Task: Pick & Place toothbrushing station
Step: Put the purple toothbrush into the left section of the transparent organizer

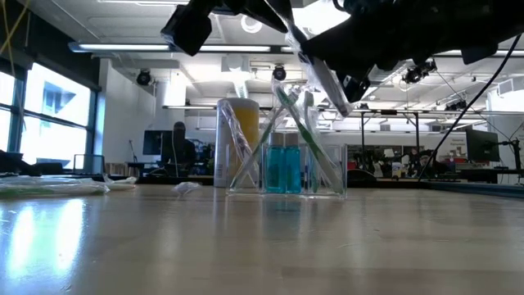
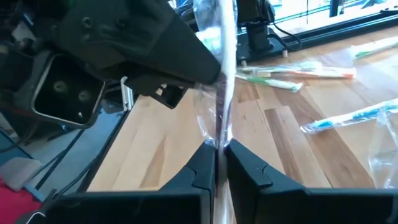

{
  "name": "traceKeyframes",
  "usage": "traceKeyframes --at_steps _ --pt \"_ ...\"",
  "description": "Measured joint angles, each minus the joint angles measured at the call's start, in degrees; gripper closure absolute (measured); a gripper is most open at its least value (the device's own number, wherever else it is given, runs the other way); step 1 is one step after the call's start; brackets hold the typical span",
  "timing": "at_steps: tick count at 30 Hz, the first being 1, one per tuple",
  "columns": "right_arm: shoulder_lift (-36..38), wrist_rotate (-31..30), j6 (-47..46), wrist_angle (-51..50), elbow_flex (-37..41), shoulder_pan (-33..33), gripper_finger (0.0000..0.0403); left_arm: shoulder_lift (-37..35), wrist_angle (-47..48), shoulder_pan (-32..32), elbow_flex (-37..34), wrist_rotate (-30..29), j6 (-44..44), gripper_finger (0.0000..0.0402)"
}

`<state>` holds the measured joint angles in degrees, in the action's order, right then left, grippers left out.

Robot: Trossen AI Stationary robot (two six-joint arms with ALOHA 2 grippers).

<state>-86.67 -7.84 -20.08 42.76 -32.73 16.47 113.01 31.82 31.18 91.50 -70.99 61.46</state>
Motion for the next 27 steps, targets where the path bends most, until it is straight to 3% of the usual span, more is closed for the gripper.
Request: traceKeyframes --at_steps 7,11,16,18,20,24,27 --pt "0.13 -3.19 0.86 -0.58 -0.11 0.02 0.0388 -0.42 0.26 2.02 -0.13 -2.94 -0.93 0.027" --pt "0.13 -6.82 2.25 -1.57 -0.11 0.54 0.0388 -3.57 6.48 4.06 -0.13 -2.08 -14.93 0.0235" --pt "0.13 -11.74 5.56 -1.37 -0.11 2.19 0.0388 -10.79 24.55 3.67 -0.13 13.24 -47.85 0.0218" --pt "0.13 -12.76 8.04 -0.31 -0.11 2.96 0.0388 -13.48 27.09 1.88 -0.62 21.25 -55.64 0.0217" --pt "0.13 -13.22 10.43 1.0 -0.11 3.75 0.0388 -16.16 25.26 0.47 -3.11 26.36 -58.98 0.0217" --pt "0.13 -13.28 14.11 3.17 -0.11 5.0 0.0388 -22.09 13.06 -2.86 -11.0 29.85 -58.72 0.0217" --pt "0.13 -13.28 15.81 3.77 -0.11 5.71 0.0388 -27.3 -1.67 -5.19 -19.66 35.94 -55.34 0.0217"
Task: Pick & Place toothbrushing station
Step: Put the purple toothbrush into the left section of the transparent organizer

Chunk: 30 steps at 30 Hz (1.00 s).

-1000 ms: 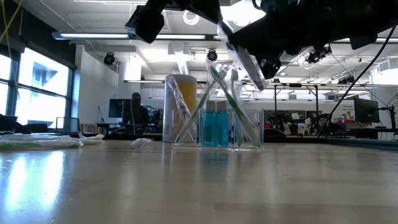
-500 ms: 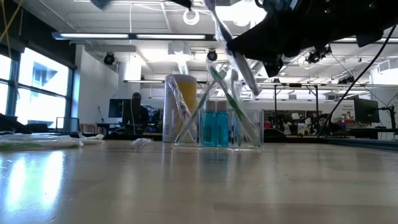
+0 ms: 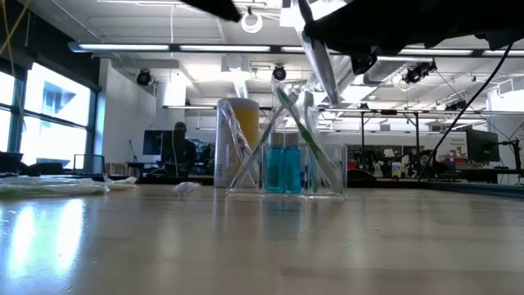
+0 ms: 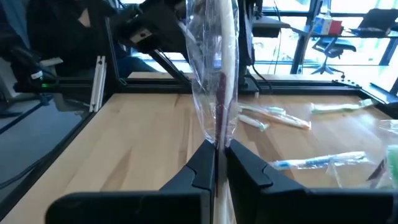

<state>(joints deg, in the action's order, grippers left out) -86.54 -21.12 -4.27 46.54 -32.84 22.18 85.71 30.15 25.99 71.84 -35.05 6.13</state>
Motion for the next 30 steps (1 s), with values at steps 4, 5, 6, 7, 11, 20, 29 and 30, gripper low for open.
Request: traceKeyframes --at_steps 4,5,6,7,11,20,29,30 --pt "0.0 0.02 1.46 0.51 0.0 0.1 0.0388 -4.4 -30.68 -2.95 -13.99 11.39 6.21 0.0217" --pt "0.0 0.02 1.54 0.4 0.0 0.1 0.0388 -4.63 -38.12 -3.78 -16.93 13.93 7.13 0.0217" --pt "0.0 0.0 1.57 0.44 0.0 0.08 0.0388 -4.78 -43.87 -4.55 -19.6 15.62 7.39 0.0217" --pt "0.0 0.0 1.57 0.43 0.0 0.08 0.0388 -4.74 -48.8 -5.38 -21.71 16.91 7.39 0.0217" --pt "0.0 0.02 2.11 0.38 0.0 0.08 0.0388 -3.74 -58.15 -8.68 -26.31 19.15 7.12 0.0217" --pt "0.0 0.01 2.18 0.38 0.0 0.08 0.0388 -3.69 -61.13 -10.62 -26.79 24.6 -2.34 0.0217" --pt "0.0 -0.2 1.98 1.34 0.0 -0.89 0.0388 -3.69 -64.93 -10.66 -26.79 25.75 -0.42 0.0217" --pt "0.0 -0.2 1.98 1.34 0.0 -1.0 0.0388 -3.68 -65.92 -10.66 -26.77 25.74 -0.35 0.0217"
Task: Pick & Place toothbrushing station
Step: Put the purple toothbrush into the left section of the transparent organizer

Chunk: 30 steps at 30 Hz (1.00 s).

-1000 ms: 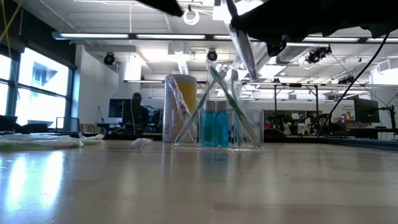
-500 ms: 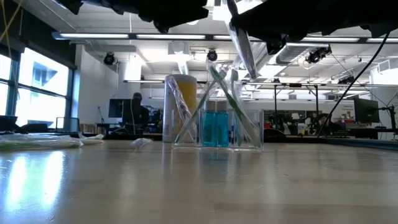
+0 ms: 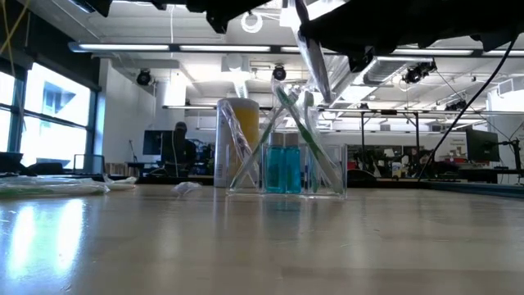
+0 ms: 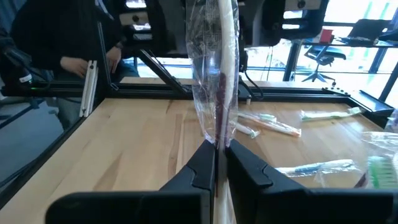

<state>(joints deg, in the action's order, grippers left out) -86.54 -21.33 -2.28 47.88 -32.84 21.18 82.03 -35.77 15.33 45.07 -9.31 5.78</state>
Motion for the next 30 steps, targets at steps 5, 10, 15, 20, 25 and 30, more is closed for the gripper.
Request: traceKeyframes --at_steps 5,10,15,20,25,30 --pt "0.0 0.0 0.04 0.43 0.0 -0.34 0.0388 1.29 -4.2 -0.07 0.08 -0.54 -0.02 0.0217" --pt "0.0 0.09 0.48 0.46 0.02 -0.58 0.0388 4.66 -4.6 -1.26 1.86 -0.58 -0.24 0.0217" --pt "0.0 0.01 0.52 -0.11 0.02 -1.11 0.0388 7.66 -5.04 -1.9 4.07 -0.27 -0.15 0.0217" --pt "-0.02 0.03 0.5 -0.96 0.02 -1.09 0.0388 8.21 -5.15 -1.84 4.9 -0.1 1.94 0.0217" --pt "-0.02 0.05 0.46 -1.42 0.02 -1.09 0.0388 8.25 -5.58 -1.84 4.88 -0.12 1.96 0.0218" --pt "-0.02 0.05 0.44 -1.49 0.02 -1.05 0.0388 8.25 -7.15 -1.84 4.86 -0.14 2.0 0.0251"
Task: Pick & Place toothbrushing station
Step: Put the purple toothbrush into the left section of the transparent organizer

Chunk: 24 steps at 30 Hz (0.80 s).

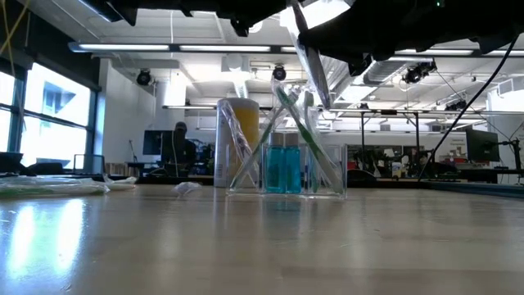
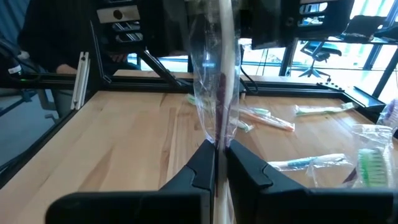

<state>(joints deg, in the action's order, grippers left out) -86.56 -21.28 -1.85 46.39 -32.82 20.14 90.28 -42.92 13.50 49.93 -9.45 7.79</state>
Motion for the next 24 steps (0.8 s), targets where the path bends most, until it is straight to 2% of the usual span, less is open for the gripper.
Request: traceKeyframes --at_steps 4,7,8,16,20,24 --pt "0.0 0.41 -1.19 -0.36 0.0 -0.02 0.0386 0.0 0.21 0.0 0.0 0.02 0.11 0.0316" --pt "0.0 0.59 -1.42 -1.16 0.0 -0.04 0.0364 0.0 1.08 0.0 -0.02 0.0 1.65 0.0379" --pt "0.0 0.59 -1.4 -1.28 0.0 -0.02 0.0353 0.0 1.13 0.0 -0.02 0.01 1.98 0.0388" --pt "0.0 0.37 -1.06 -1.66 0.0 -0.02 0.025 -0.18 2.03 0.02 -0.02 0.02 2.08 0.0394" --pt "0.0 -0.62 -1.46 -1.64 0.0 0.44 0.0191 -3.15 6.76 0.02 -0.09 -2.96 0.97 0.0394" --pt "0.81 -9.34 -1.01 -1.79 0.0 2.31 0.0159 -7.27 13.43 0.04 -0.09 -6.38 0.9 0.0396"
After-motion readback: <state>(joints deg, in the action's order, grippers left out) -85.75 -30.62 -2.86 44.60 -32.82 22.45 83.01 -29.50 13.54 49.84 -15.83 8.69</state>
